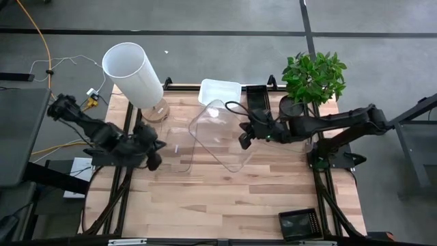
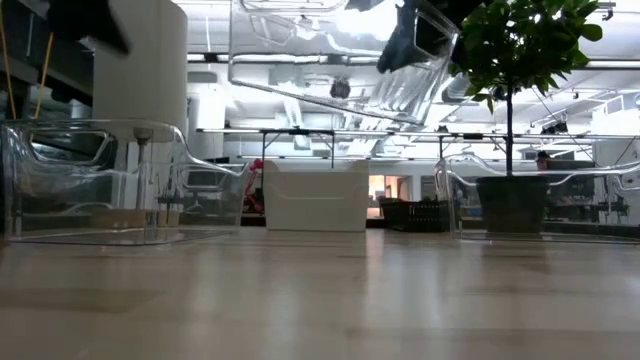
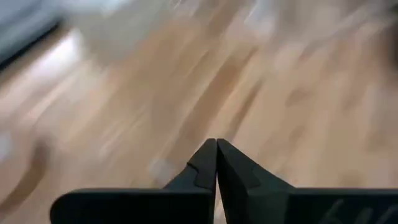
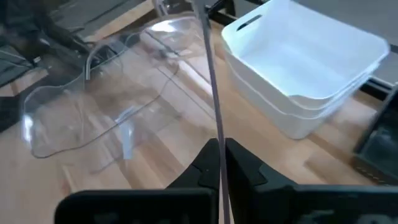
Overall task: Stack baskets by color
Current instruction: Stack the middle transparent bin on top of the left transparent bin
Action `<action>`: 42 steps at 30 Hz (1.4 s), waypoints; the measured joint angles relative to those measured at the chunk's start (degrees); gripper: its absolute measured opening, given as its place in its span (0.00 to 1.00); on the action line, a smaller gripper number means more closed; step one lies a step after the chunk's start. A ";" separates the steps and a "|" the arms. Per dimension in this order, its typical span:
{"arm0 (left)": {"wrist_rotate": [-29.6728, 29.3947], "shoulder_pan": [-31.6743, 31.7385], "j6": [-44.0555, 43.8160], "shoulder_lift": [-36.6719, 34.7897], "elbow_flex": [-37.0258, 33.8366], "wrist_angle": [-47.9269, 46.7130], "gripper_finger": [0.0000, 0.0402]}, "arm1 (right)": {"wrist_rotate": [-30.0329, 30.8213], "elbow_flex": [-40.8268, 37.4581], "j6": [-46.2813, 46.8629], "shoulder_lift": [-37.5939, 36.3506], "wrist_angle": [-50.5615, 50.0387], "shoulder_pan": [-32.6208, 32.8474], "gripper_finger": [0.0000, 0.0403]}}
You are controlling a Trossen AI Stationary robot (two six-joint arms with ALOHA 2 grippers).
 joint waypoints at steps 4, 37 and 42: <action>10.87 8.38 -4.44 3.86 1.11 -13.41 0.00 | 1.47 0.00 0.04 -1.36 -1.11 0.00 0.00; 21.70 32.51 27.31 22.39 -8.39 -11.45 0.00 | -1.49 -0.02 -2.54 -0.33 -3.21 0.02 0.00; 22.50 33.24 27.14 22.28 -12.16 -7.27 0.00 | -1.49 -0.02 -2.53 -0.35 -3.19 0.02 0.00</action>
